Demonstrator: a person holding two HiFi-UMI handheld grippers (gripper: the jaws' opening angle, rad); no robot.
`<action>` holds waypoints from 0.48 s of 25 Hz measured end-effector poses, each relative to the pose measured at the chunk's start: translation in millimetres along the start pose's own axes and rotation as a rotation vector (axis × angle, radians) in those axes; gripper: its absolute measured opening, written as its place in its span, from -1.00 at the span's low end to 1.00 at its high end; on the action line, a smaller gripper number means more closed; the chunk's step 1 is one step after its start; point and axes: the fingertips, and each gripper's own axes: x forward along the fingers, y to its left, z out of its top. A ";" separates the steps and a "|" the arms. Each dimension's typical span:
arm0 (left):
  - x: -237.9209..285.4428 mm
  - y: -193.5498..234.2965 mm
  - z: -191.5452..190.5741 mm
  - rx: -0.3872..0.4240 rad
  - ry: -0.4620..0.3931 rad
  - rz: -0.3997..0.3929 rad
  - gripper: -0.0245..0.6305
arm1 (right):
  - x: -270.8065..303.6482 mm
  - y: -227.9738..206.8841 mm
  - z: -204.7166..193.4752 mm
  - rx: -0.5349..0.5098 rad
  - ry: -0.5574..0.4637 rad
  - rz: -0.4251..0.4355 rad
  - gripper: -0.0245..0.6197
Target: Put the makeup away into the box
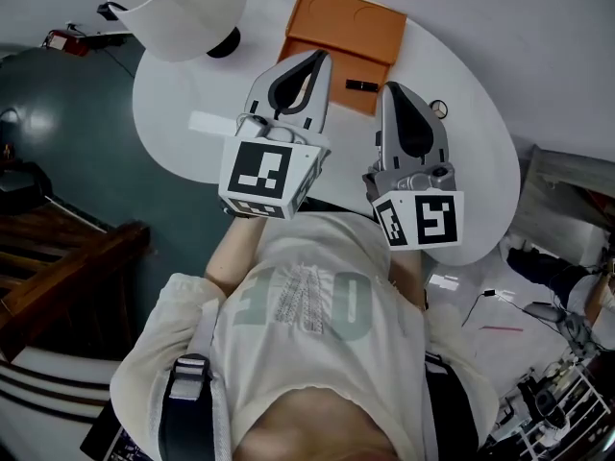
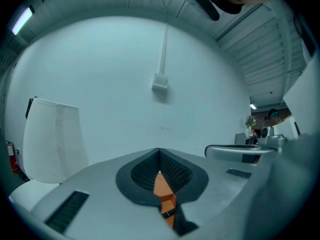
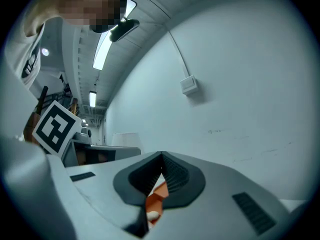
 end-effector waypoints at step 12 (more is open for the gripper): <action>78.6 -115.3 -50.5 0.045 0.149 -0.315 -0.35 | -70.0 -98.2 -13.6 -0.007 0.019 -0.304 -0.91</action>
